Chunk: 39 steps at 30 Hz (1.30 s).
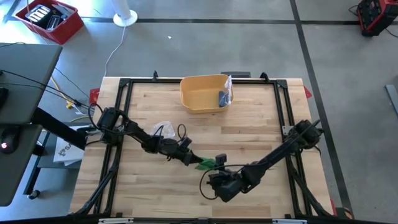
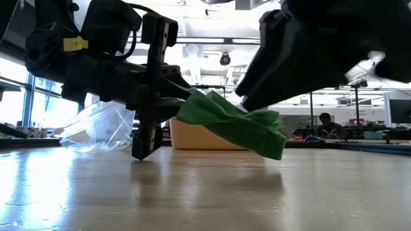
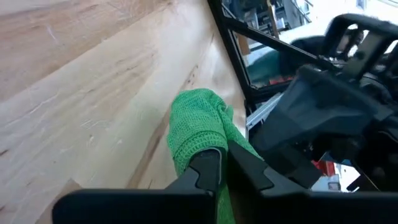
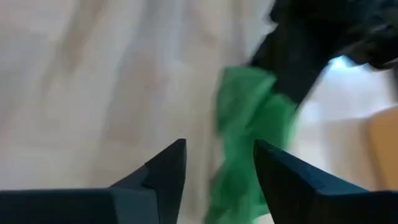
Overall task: Roll bandage
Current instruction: Roll the green bandage
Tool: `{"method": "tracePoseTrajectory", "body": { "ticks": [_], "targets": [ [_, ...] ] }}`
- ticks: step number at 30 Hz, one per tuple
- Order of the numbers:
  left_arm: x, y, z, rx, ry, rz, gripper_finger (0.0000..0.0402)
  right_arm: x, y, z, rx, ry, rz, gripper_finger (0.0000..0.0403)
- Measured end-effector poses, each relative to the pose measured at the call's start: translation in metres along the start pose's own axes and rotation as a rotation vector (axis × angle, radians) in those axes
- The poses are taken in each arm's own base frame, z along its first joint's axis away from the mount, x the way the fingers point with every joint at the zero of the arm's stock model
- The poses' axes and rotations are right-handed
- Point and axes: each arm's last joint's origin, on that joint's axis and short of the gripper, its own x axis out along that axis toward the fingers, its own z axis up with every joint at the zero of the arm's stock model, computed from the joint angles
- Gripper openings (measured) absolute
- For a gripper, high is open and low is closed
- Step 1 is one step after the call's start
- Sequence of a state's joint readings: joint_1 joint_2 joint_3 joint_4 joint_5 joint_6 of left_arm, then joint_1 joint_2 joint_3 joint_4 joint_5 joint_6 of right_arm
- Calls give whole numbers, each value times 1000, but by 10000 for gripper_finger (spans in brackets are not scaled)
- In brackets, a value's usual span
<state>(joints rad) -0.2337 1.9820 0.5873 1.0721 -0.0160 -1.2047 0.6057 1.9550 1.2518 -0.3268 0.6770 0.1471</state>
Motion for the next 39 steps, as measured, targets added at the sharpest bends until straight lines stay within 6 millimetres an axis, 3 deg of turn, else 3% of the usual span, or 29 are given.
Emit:
{"method": "tracePoseTrajectory", "body": {
  "ticks": [4,8,12,17,22,27,32,39],
  "targets": [
    [0,0,0,-18,-14,5,10,10,1,-3,-96,7,-52,180],
    [0,0,1,-26,-27,-6,10,26,7,-10,-144,33,-40,156],
    [0,-2,-1,-24,-39,-11,10,33,9,-16,-71,38,-196,102],
    [0,-4,-6,8,-45,-12,15,32,7,-17,-62,41,-238,11],
    [-1,-8,-15,122,51,-54,44,13,6,-11,-2,49,-167,4],
    [-2,-12,-25,206,113,-89,72,-10,0,-7,115,97,14,2],
    [-3,-14,-35,366,134,-105,90,-6,-7,-7,195,153,155,1],
    [-2,-27,-60,754,32,-67,107,-14,-19,0,217,126,168,0]
  ]
}}
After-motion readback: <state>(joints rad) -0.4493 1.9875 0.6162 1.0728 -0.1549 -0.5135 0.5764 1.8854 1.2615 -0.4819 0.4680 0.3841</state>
